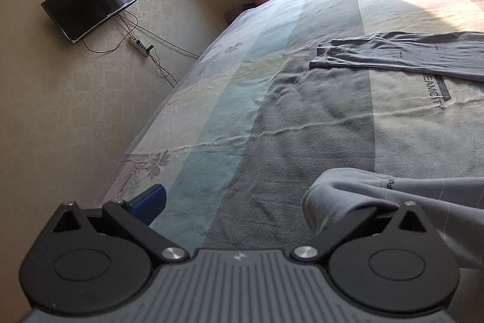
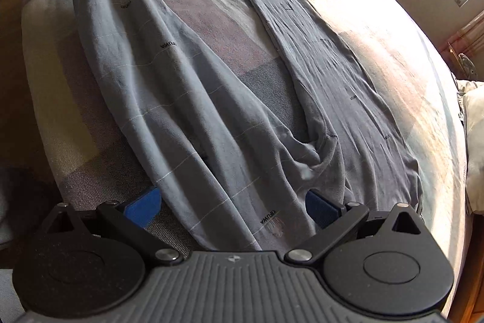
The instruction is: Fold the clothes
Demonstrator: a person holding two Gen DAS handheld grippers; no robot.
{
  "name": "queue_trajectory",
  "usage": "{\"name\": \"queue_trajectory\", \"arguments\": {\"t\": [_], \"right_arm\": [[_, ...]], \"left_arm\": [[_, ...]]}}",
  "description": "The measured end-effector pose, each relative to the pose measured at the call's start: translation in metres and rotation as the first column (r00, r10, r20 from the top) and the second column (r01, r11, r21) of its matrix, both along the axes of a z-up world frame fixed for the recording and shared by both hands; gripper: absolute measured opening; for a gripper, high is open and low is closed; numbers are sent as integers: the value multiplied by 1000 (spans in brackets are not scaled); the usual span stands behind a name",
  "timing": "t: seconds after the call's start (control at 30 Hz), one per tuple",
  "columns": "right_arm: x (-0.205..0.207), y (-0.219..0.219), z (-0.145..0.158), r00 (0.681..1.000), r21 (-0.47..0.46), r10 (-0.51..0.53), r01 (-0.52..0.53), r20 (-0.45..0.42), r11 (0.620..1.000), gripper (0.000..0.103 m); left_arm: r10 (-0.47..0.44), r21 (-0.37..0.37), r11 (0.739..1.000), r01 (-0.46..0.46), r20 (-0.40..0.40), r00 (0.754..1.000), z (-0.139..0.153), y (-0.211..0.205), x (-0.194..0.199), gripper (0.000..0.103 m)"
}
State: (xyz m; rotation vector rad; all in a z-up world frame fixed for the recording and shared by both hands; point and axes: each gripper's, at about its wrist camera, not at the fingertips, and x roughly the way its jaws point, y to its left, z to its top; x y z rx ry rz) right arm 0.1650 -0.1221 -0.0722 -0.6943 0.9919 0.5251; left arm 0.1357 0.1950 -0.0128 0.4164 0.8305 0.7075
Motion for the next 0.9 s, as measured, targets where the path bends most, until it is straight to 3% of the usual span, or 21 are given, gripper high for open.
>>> {"name": "queue_trajectory", "arguments": {"t": [0.37, 0.47, 0.5, 0.57, 0.67, 0.73, 0.83, 0.9], "right_arm": [[-7, -7, -2, 1000, -30, -6, 6, -24, 1000, 103], [-7, -12, -3, 998, -28, -43, 42, -44, 999, 103], [-7, -14, -3, 997, -28, -57, 56, -52, 998, 103], [-7, -19, -3, 994, -26, -85, 84, -69, 996, 103], [-7, -25, -4, 987, -25, -127, 125, -93, 992, 103], [-7, -29, -4, 982, -25, -155, 153, -110, 988, 103], [-7, -36, -5, 971, -26, -195, 194, -135, 981, 103], [-8, -49, -5, 949, -8, -271, 273, -161, 962, 103]], "left_arm": [[12, 33, 999, -10, -66, 998, -7, 22, -14, 103], [-28, 69, 997, 37, -132, 991, -18, 23, -12, 103], [-58, 95, 993, 75, -167, 984, -22, 20, -12, 103], [-163, 176, 959, 220, -289, 943, -39, 9, -13, 103], [-240, 197, 922, 334, -386, 891, -53, 3, -14, 103], [-231, 187, 927, 326, -401, 886, -53, 10, -9, 103], [-152, 116, 971, 208, -370, 916, -45, 30, -2, 103], [-129, 69, 983, 169, -397, 909, -44, 35, -4, 103]]}}
